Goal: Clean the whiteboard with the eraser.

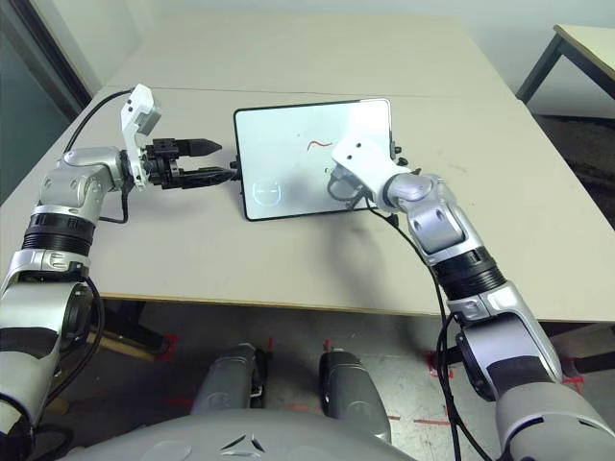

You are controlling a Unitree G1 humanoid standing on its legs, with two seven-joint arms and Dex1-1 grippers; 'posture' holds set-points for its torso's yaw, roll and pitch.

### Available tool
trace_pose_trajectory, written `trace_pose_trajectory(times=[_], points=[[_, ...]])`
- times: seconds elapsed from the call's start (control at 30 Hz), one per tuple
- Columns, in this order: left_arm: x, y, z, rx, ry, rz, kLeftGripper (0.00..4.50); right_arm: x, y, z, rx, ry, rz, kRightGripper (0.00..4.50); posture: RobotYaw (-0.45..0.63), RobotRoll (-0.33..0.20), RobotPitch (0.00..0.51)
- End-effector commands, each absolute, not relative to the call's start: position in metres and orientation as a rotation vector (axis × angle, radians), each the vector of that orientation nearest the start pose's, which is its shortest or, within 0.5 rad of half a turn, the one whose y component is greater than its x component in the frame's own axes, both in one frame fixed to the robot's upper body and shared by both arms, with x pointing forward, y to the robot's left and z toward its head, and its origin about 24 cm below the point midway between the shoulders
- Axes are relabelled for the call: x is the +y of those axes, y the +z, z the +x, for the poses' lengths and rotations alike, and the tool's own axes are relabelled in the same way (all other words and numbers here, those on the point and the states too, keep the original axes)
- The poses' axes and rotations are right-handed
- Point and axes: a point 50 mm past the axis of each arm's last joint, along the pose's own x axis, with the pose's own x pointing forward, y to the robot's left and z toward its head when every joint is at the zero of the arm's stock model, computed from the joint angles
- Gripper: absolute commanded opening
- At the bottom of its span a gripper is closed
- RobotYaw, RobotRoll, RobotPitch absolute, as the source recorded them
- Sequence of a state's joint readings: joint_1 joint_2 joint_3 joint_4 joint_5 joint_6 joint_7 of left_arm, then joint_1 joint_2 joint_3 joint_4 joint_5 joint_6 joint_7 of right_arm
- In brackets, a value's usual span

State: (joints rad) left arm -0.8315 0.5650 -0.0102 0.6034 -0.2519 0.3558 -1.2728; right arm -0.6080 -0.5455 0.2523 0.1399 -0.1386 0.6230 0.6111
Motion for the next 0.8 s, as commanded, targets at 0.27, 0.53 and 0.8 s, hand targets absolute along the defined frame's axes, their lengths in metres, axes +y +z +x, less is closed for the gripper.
trace_pose_trajectory(times=[0.27, 0.53, 0.8], points=[[0.205, 0.169, 0.354, 0.201, -1.11, 0.13, 4.5, -0.165, 0.124, 0.339, 0.391, 0.574, -0.678, 0.28, 0.13, 0.0, 0.071], [0.205, 0.17, 0.354, 0.201, -1.107, 0.132, 4.5, -0.134, 0.123, 0.341, 0.338, 0.663, -0.774, 0.27, 0.13, 0.0, 0.073], [0.205, 0.17, 0.354, 0.198, -1.106, 0.13, 4.5, -0.11, 0.134, 0.35, 0.275, 0.703, -0.792, 0.27, 0.14, 0.0, 0.067]])
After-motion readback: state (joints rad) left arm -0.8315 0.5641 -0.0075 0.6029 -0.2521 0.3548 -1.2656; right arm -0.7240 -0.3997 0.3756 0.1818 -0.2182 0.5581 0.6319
